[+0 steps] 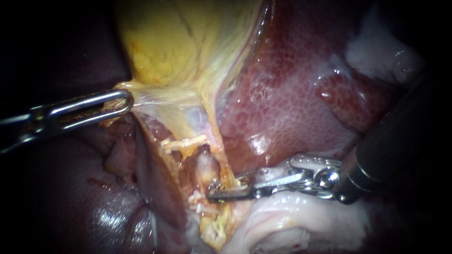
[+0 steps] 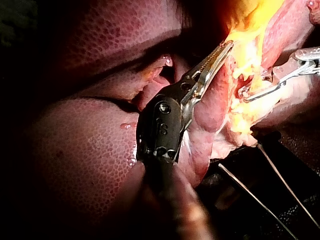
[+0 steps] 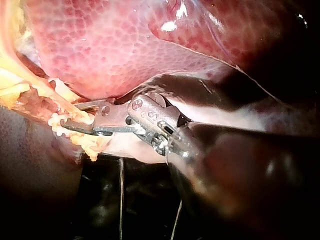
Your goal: Going back first clip right tube
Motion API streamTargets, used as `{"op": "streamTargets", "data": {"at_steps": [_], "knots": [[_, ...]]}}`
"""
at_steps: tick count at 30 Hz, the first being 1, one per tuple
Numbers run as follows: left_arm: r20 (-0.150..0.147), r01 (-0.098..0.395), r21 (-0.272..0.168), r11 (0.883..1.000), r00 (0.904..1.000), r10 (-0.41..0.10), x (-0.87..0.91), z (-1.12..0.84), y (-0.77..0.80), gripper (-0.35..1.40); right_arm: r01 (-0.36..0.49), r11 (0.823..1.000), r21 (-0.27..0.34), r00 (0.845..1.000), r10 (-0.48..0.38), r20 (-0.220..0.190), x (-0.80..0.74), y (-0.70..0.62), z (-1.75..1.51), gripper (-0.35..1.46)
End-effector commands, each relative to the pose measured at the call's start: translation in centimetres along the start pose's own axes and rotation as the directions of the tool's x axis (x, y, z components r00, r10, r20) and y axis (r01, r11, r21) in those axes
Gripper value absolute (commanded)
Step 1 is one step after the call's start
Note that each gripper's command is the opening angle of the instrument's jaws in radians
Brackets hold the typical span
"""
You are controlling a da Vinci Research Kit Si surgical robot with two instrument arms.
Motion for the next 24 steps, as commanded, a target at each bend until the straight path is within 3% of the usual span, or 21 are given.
{"op": "streamTargets", "data": {"at_steps": [1, 12, 14, 16, 24], "knots": [[0.000, 0.000, 0.000, 1.000, 1.0000, 0.000, 0.00, 0.00, 0.00, -0.35, -0.001, 1.000, 0.000, 1.000, 0.001, 0.000, 0.00, 0.00, 0.00, -0.35], [0.000, 0.000, 0.000, 1.000, 1.0000, 0.000, 0.00, 0.00, 0.00, -0.35, 0.017, 1.000, -0.001, 1.000, -0.017, 0.002, 0.01, -0.02, 0.01, -0.32], [0.000, 0.000, 0.000, 1.000, 1.0000, 0.000, 0.00, -0.01, 0.00, -0.35, 0.099, 0.995, 0.011, 0.995, -0.098, -0.012, 0.03, -0.02, 0.04, 0.18], [0.000, 0.000, 0.000, 1.000, 1.0000, 0.000, 0.00, -0.01, 0.00, -0.35, 0.143, 0.990, 0.014, 0.989, -0.143, -0.020, 0.06, -0.02, 0.06, 0.51], [0.000, 0.000, 0.000, 1.000, 1.0000, 0.000, 0.00, -0.01, -0.01, -0.35, 0.226, 0.974, -0.002, 0.973, -0.225, -0.047, 0.22, -0.09, -0.01, 0.60]]}}
